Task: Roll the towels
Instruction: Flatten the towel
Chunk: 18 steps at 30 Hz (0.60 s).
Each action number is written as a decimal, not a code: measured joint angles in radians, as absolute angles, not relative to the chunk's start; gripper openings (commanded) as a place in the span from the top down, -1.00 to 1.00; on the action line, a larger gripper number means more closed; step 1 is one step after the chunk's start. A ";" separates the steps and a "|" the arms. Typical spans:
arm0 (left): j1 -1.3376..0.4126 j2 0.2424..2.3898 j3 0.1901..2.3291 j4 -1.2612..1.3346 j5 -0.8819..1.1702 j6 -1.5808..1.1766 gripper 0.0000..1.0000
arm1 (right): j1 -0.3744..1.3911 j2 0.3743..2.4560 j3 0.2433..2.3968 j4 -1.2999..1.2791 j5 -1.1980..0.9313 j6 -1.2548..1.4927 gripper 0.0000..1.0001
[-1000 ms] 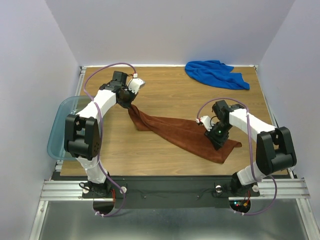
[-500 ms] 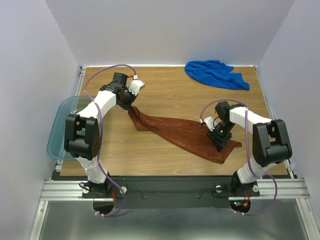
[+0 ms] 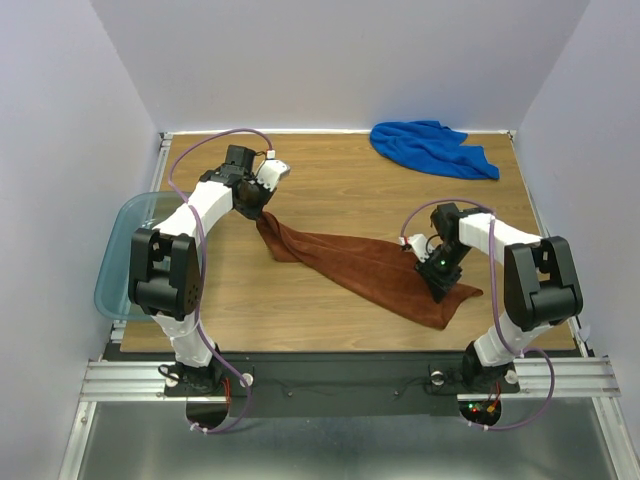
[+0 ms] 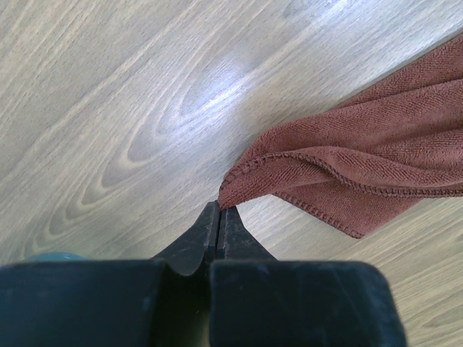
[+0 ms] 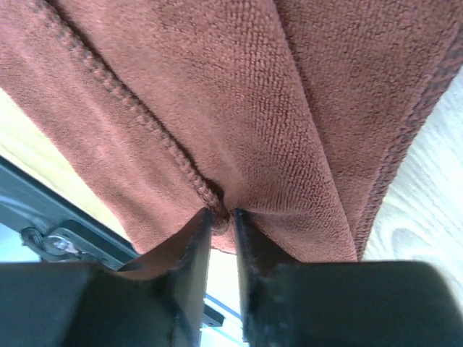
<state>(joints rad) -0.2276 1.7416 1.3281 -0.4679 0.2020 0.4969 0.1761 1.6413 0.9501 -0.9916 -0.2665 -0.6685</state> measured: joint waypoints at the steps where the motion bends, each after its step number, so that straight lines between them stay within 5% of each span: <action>1: -0.228 1.742 1.328 -0.468 0.202 0.497 1.00 | 0.176 1.640 0.950 -0.996 -0.274 -0.668 0.62; 12: -0.228 1.742 1.328 -0.468 0.202 0.496 1.00 | 0.176 1.611 0.955 -1.038 -0.307 -0.669 0.39; 18: -0.228 1.742 1.328 -0.468 0.202 0.496 1.00 | 0.176 1.610 0.955 -1.040 -0.307 -0.669 0.47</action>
